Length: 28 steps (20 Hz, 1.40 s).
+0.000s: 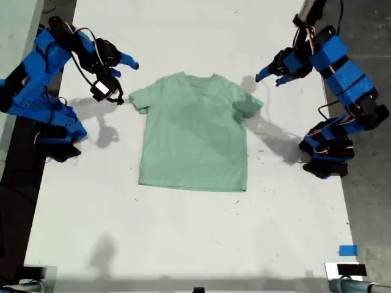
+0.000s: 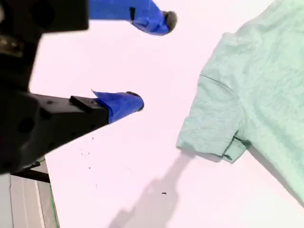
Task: Fold t-shirt
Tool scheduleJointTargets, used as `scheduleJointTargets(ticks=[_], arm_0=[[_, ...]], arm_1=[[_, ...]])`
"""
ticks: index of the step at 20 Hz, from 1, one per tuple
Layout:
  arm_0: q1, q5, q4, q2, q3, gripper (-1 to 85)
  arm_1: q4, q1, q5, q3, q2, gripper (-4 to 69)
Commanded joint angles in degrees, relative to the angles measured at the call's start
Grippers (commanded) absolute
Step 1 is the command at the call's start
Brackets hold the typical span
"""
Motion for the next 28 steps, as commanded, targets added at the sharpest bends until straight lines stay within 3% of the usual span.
scheduleJointTargets(ticks=[1,8,16,17,18,19,21,24,28], arm_0=[[-0.79,0.26,-1.76,0.18,0.09,27.4],[-0.88,0.35,-8.53,-0.18,8.26,27.2],[-0.88,0.26,-10.28,-0.26,10.37,27.0],[-0.88,0.26,-10.37,-0.35,10.55,26.8],[-0.88,0.26,-10.46,-0.35,10.55,26.8],[-0.88,0.26,-10.46,-0.44,10.55,26.8],[-0.53,0.35,-10.46,-0.44,10.55,26.5],[0.0,0.18,-10.55,-0.62,10.81,26.3],[0.79,0.0,-10.9,-0.62,11.16,26.1]], arm_1=[[-7.56,2.72,-3.16,8.26,1.58,29.0],[-27.77,3.78,-5.19,28.3,-1.23,28.7],[-39.11,3.78,-6.42,27.16,-17.49,26.5],[-39.37,3.96,-6.68,25.66,-20.04,25.5],[-39.29,3.96,-6.77,23.99,-22.76,19.0],[-38.06,4.31,-5.71,22.06,-24.79,-1.4],[-36.39,3.52,-5.98,20.39,-25.14,-1.1],[-25.49,2.37,-4.66,15.03,-19.69,-1.1],[-18.37,1.32,-3.08,14.68,-5.45,-1.1]])
